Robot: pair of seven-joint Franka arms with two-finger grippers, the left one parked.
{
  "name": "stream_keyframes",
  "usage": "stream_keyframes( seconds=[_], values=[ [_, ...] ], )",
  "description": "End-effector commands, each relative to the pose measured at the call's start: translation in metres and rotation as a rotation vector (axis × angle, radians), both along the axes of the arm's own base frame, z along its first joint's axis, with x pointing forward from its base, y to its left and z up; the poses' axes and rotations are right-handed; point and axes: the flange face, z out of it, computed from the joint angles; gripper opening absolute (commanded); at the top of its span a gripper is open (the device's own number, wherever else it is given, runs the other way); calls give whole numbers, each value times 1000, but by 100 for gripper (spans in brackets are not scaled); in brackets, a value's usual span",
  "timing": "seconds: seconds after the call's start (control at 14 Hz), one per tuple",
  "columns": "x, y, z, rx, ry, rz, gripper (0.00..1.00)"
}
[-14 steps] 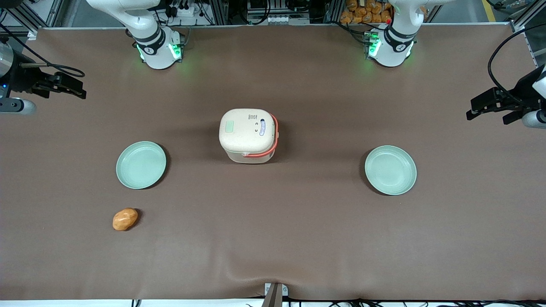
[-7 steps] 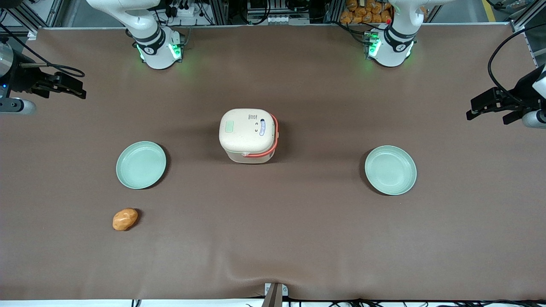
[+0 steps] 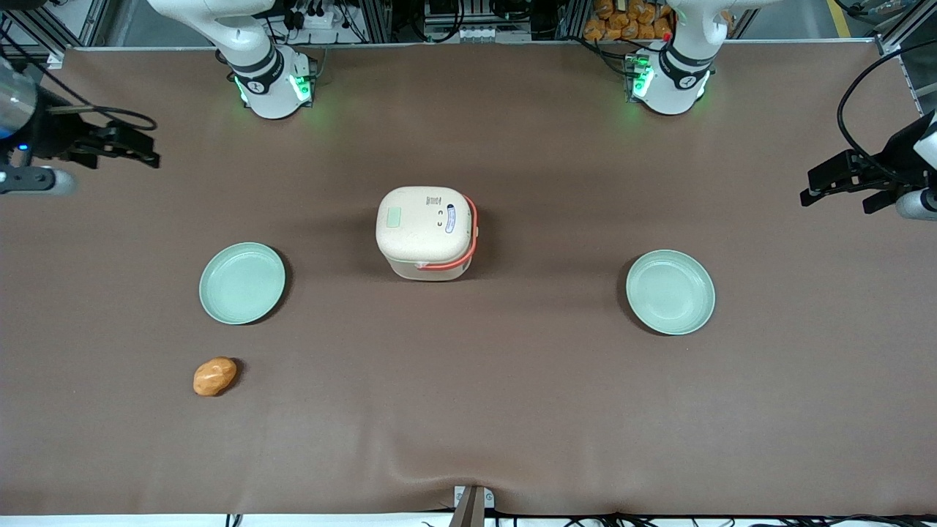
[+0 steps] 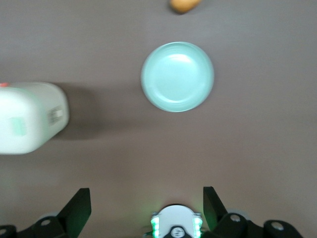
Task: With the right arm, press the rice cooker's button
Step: 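Move the right gripper over to the rice cooker's green lid button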
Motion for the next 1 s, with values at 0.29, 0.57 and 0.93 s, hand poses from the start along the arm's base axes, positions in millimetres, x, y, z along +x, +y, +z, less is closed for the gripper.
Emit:
stream_keyframes(
  seconds=[0.29, 0.57, 0.93],
  values=[
    [4, 150, -35, 63, -47, 121, 100],
    [6, 234, -81, 52, -70, 144, 52],
    [10, 263, -141, 33, -32, 147, 13]
  ],
)
